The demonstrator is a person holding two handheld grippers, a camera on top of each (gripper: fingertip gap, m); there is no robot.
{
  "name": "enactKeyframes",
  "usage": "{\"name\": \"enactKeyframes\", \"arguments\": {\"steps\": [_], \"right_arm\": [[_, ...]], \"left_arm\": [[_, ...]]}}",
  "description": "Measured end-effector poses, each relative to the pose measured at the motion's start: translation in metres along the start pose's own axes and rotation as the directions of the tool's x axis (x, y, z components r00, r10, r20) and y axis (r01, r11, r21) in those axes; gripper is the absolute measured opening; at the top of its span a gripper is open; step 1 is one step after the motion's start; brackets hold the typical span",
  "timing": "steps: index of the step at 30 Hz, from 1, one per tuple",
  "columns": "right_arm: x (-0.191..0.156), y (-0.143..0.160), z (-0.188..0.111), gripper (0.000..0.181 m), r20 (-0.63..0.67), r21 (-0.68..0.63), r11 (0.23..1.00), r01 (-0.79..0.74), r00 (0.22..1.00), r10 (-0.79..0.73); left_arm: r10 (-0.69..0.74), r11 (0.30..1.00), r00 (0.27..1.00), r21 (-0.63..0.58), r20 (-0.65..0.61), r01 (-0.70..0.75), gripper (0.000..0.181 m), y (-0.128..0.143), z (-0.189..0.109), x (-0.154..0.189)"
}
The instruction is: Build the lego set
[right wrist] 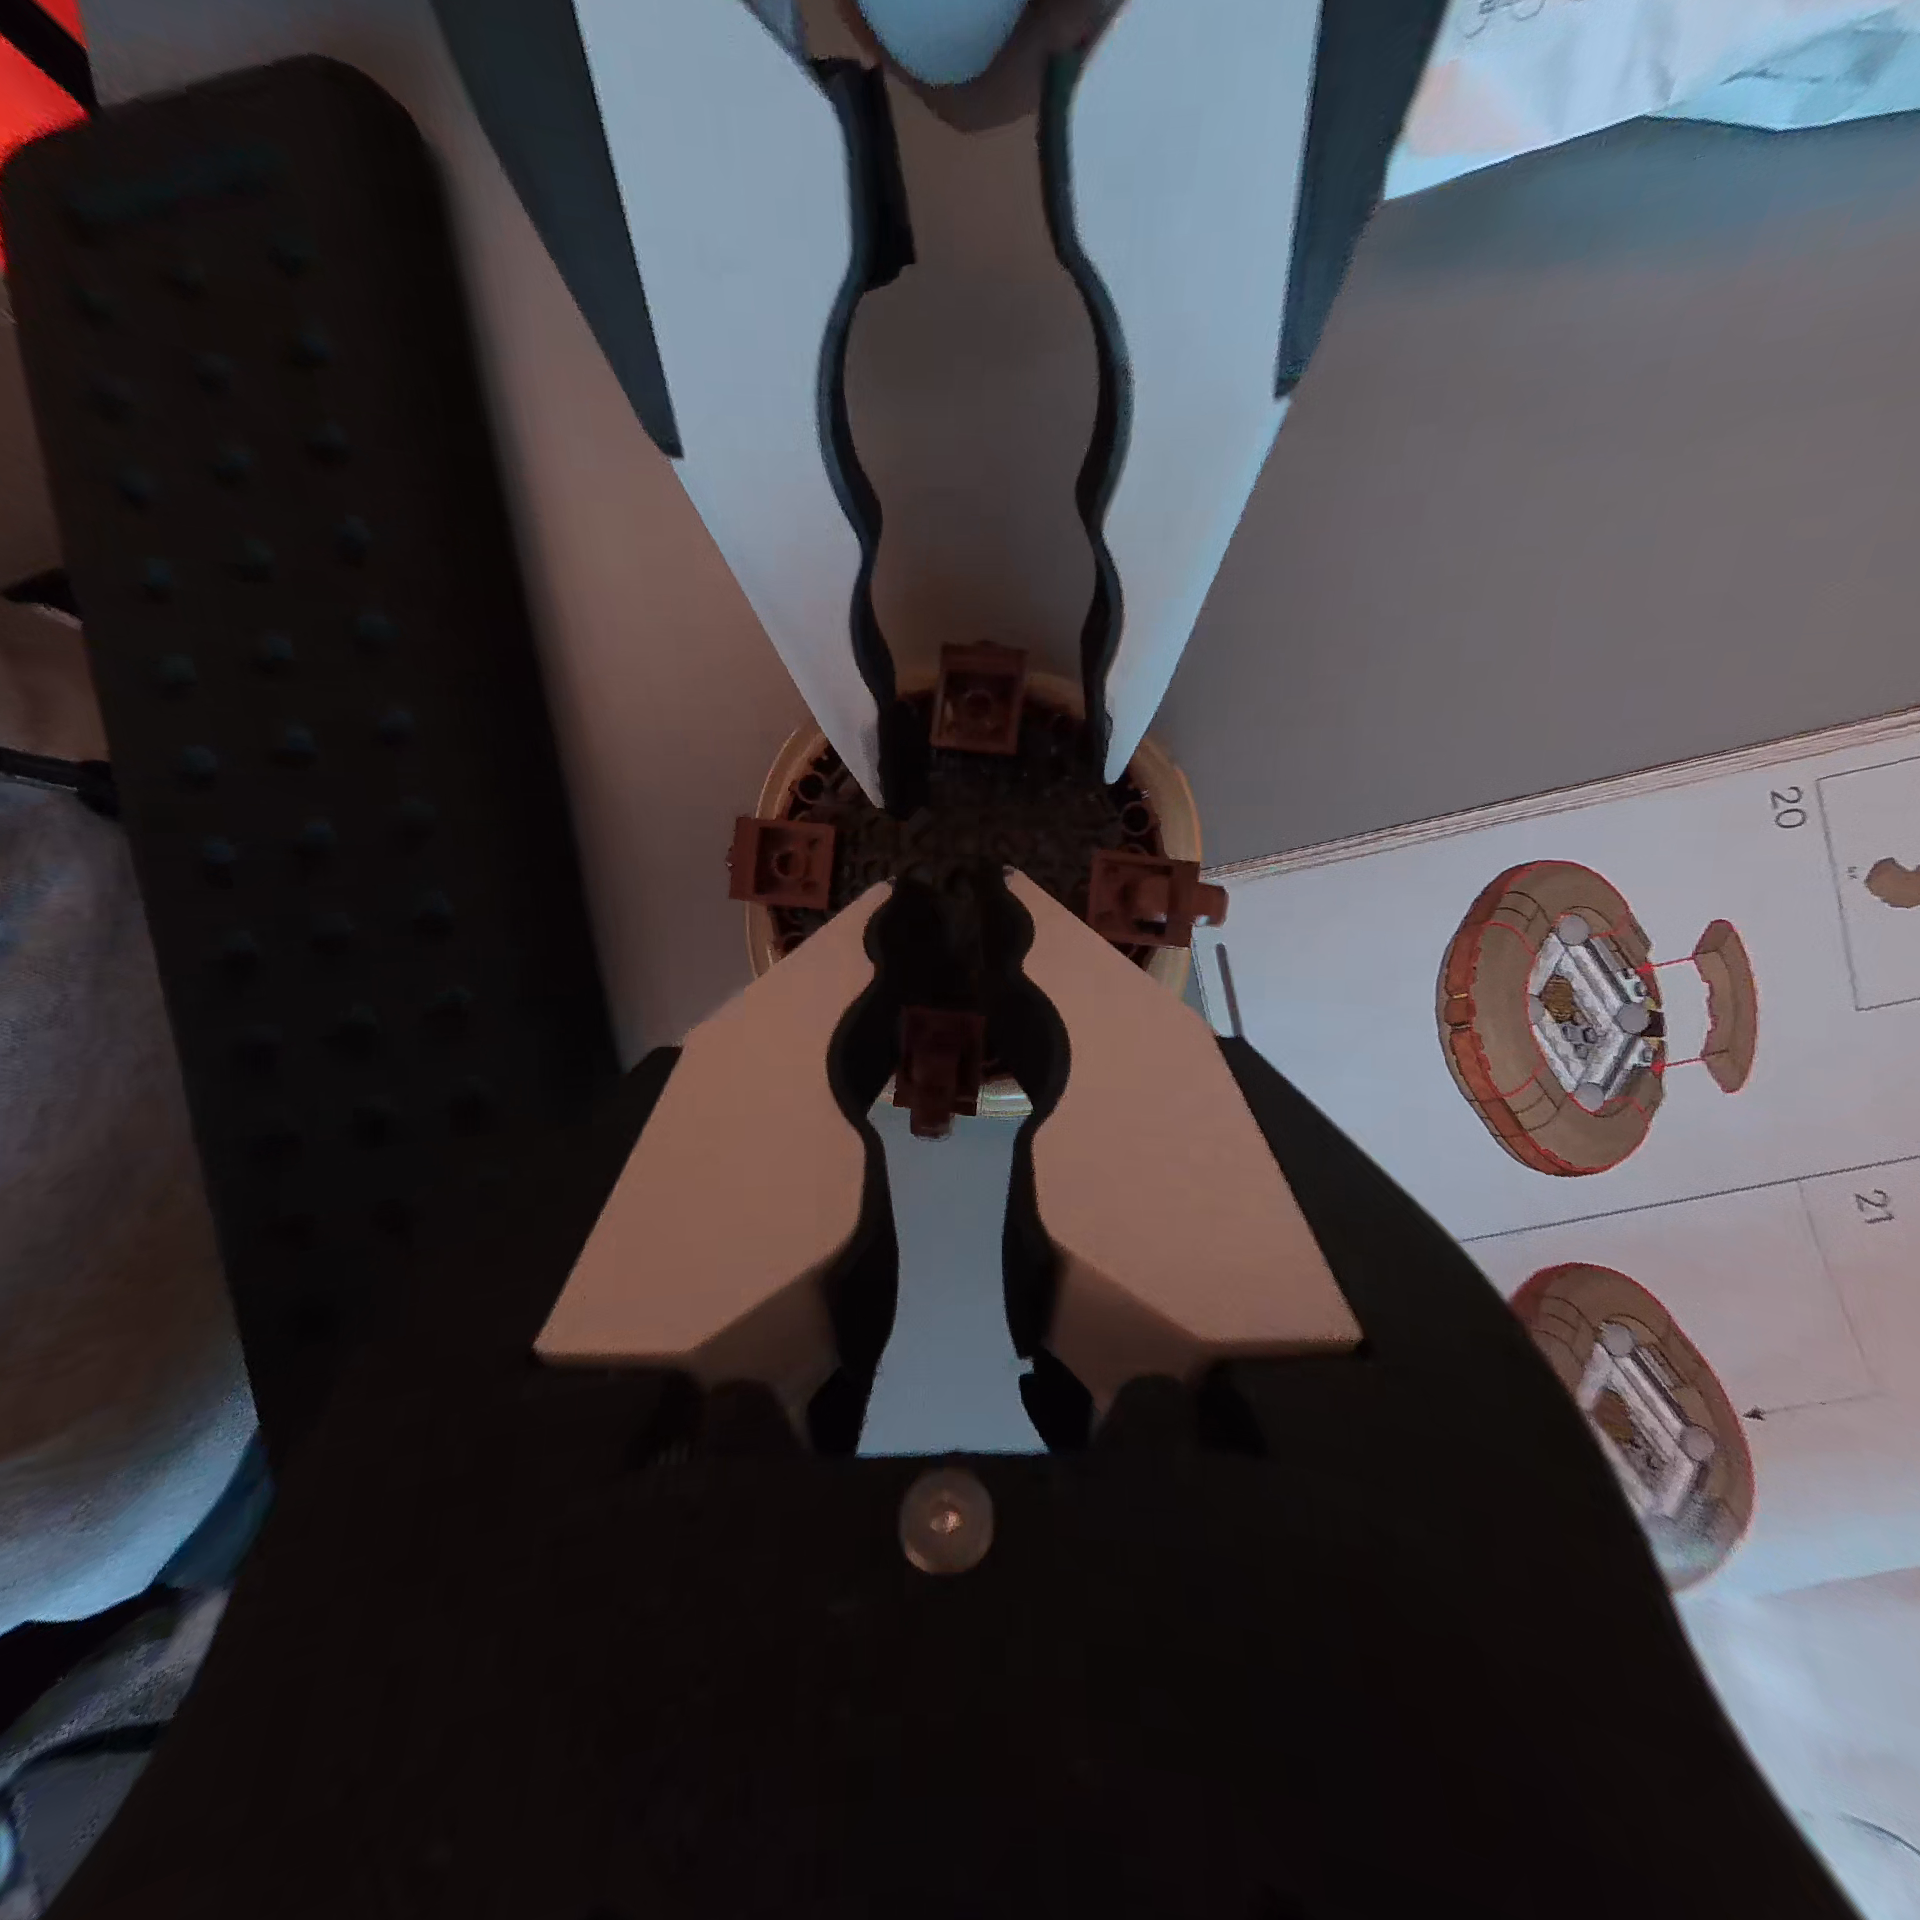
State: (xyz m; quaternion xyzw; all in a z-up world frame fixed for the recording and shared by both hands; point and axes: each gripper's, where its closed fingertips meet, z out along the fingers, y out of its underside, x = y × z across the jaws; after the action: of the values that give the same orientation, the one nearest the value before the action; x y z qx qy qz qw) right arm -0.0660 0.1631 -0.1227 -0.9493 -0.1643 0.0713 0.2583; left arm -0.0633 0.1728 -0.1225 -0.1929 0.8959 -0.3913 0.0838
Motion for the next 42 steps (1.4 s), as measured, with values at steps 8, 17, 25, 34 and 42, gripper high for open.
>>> {"name": "enactKeyframes", "arguments": {"steps": [8, 17, 25, 34, 42], "right_arm": [[-0.001, 0.001, 0.000, 0.015, -0.015, -0.052, 0.999, 0.001, 1.000, -0.002], [0.000, -0.001, 0.000, 0.015, -0.044, 0.005, 0.999, 0.044, 0.998, -0.044], [-0.003, 0.000, -0.050, 0.094, -0.043, 0.560, 0.826, -0.070, 0.993, 0.113], [0.000, 0.046, 0.023, 0.095, -0.093, 0.258, 0.965, -0.040, 0.994, 0.065], [0.003, 0.041, 0.024, 0.088, -0.088, 0.318, 0.948, -0.031, 0.994, 0.062]], "left_arm": [[0.004, 1.000, 1.000, 0.009, -0.003, -0.004, 0.036, 0.000, 0.000, 0.000], [-0.013, 1.000, 1.000, 0.010, -0.010, 0.014, 0.036, -0.001, 0.000, 0.000], [-0.027, 0.997, 1.000, 0.071, 0.009, 0.027, 0.069, -0.019, -0.019, 0.000], [-0.003, 0.989, 0.994, -0.146, 0.105, 0.018, 0.095, 0.041, -0.009, 0.012], [0.013, 0.998, 0.996, -0.056, 0.093, -0.007, 0.087, 0.041, 0.016, 0.004]]}}
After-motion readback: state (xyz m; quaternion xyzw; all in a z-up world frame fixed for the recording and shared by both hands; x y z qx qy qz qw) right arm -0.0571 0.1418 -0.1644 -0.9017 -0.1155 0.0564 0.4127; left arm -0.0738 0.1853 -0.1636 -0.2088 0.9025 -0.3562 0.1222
